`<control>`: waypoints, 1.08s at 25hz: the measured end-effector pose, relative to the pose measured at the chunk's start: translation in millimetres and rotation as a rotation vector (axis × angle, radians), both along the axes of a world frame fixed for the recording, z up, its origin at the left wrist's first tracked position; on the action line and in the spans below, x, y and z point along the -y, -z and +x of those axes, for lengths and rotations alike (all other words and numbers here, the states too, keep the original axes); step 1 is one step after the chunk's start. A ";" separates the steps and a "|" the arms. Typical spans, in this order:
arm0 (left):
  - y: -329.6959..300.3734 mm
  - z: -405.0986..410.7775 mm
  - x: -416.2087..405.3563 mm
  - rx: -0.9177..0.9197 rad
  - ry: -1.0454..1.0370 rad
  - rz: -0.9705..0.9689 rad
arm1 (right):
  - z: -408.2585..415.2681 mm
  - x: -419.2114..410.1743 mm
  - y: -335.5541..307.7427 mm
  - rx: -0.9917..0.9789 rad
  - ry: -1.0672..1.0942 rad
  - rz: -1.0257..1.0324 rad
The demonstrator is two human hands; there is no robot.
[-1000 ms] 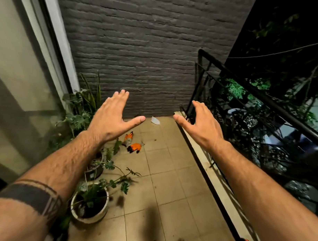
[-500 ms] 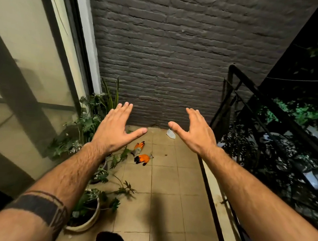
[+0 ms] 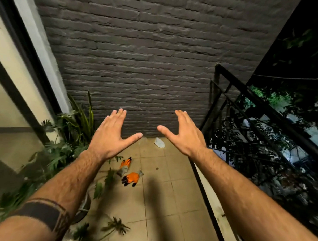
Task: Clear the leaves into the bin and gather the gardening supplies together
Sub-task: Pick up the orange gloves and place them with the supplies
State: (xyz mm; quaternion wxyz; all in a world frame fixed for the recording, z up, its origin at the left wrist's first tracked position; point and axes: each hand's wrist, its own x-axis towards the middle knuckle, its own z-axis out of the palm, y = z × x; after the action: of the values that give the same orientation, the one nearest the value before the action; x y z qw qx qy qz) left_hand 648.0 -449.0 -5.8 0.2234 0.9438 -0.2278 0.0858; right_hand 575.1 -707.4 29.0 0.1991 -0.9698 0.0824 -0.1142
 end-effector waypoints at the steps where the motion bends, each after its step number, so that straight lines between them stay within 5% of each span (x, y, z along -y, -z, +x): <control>1: -2.1 14.4 6.9 -0.001 0.013 0.002 | 13.3 4.1 -1.8 0.005 0.005 0.005; 16: 4.8 107.1 128.2 -0.020 -0.212 0.015 | 178.3 136.6 5.3 -0.024 -0.270 -0.007; 27: 17.8 135.3 102.0 -0.089 -0.393 0.050 | 258.6 128.5 27.8 -0.089 -0.429 -0.050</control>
State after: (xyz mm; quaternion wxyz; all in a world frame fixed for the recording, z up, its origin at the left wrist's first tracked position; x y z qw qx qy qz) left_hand 783.3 -551.0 -23.6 0.1890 0.9782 -0.0310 0.0803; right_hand 833.7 -835.9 1.3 0.1908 -0.9739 -0.1199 -0.0282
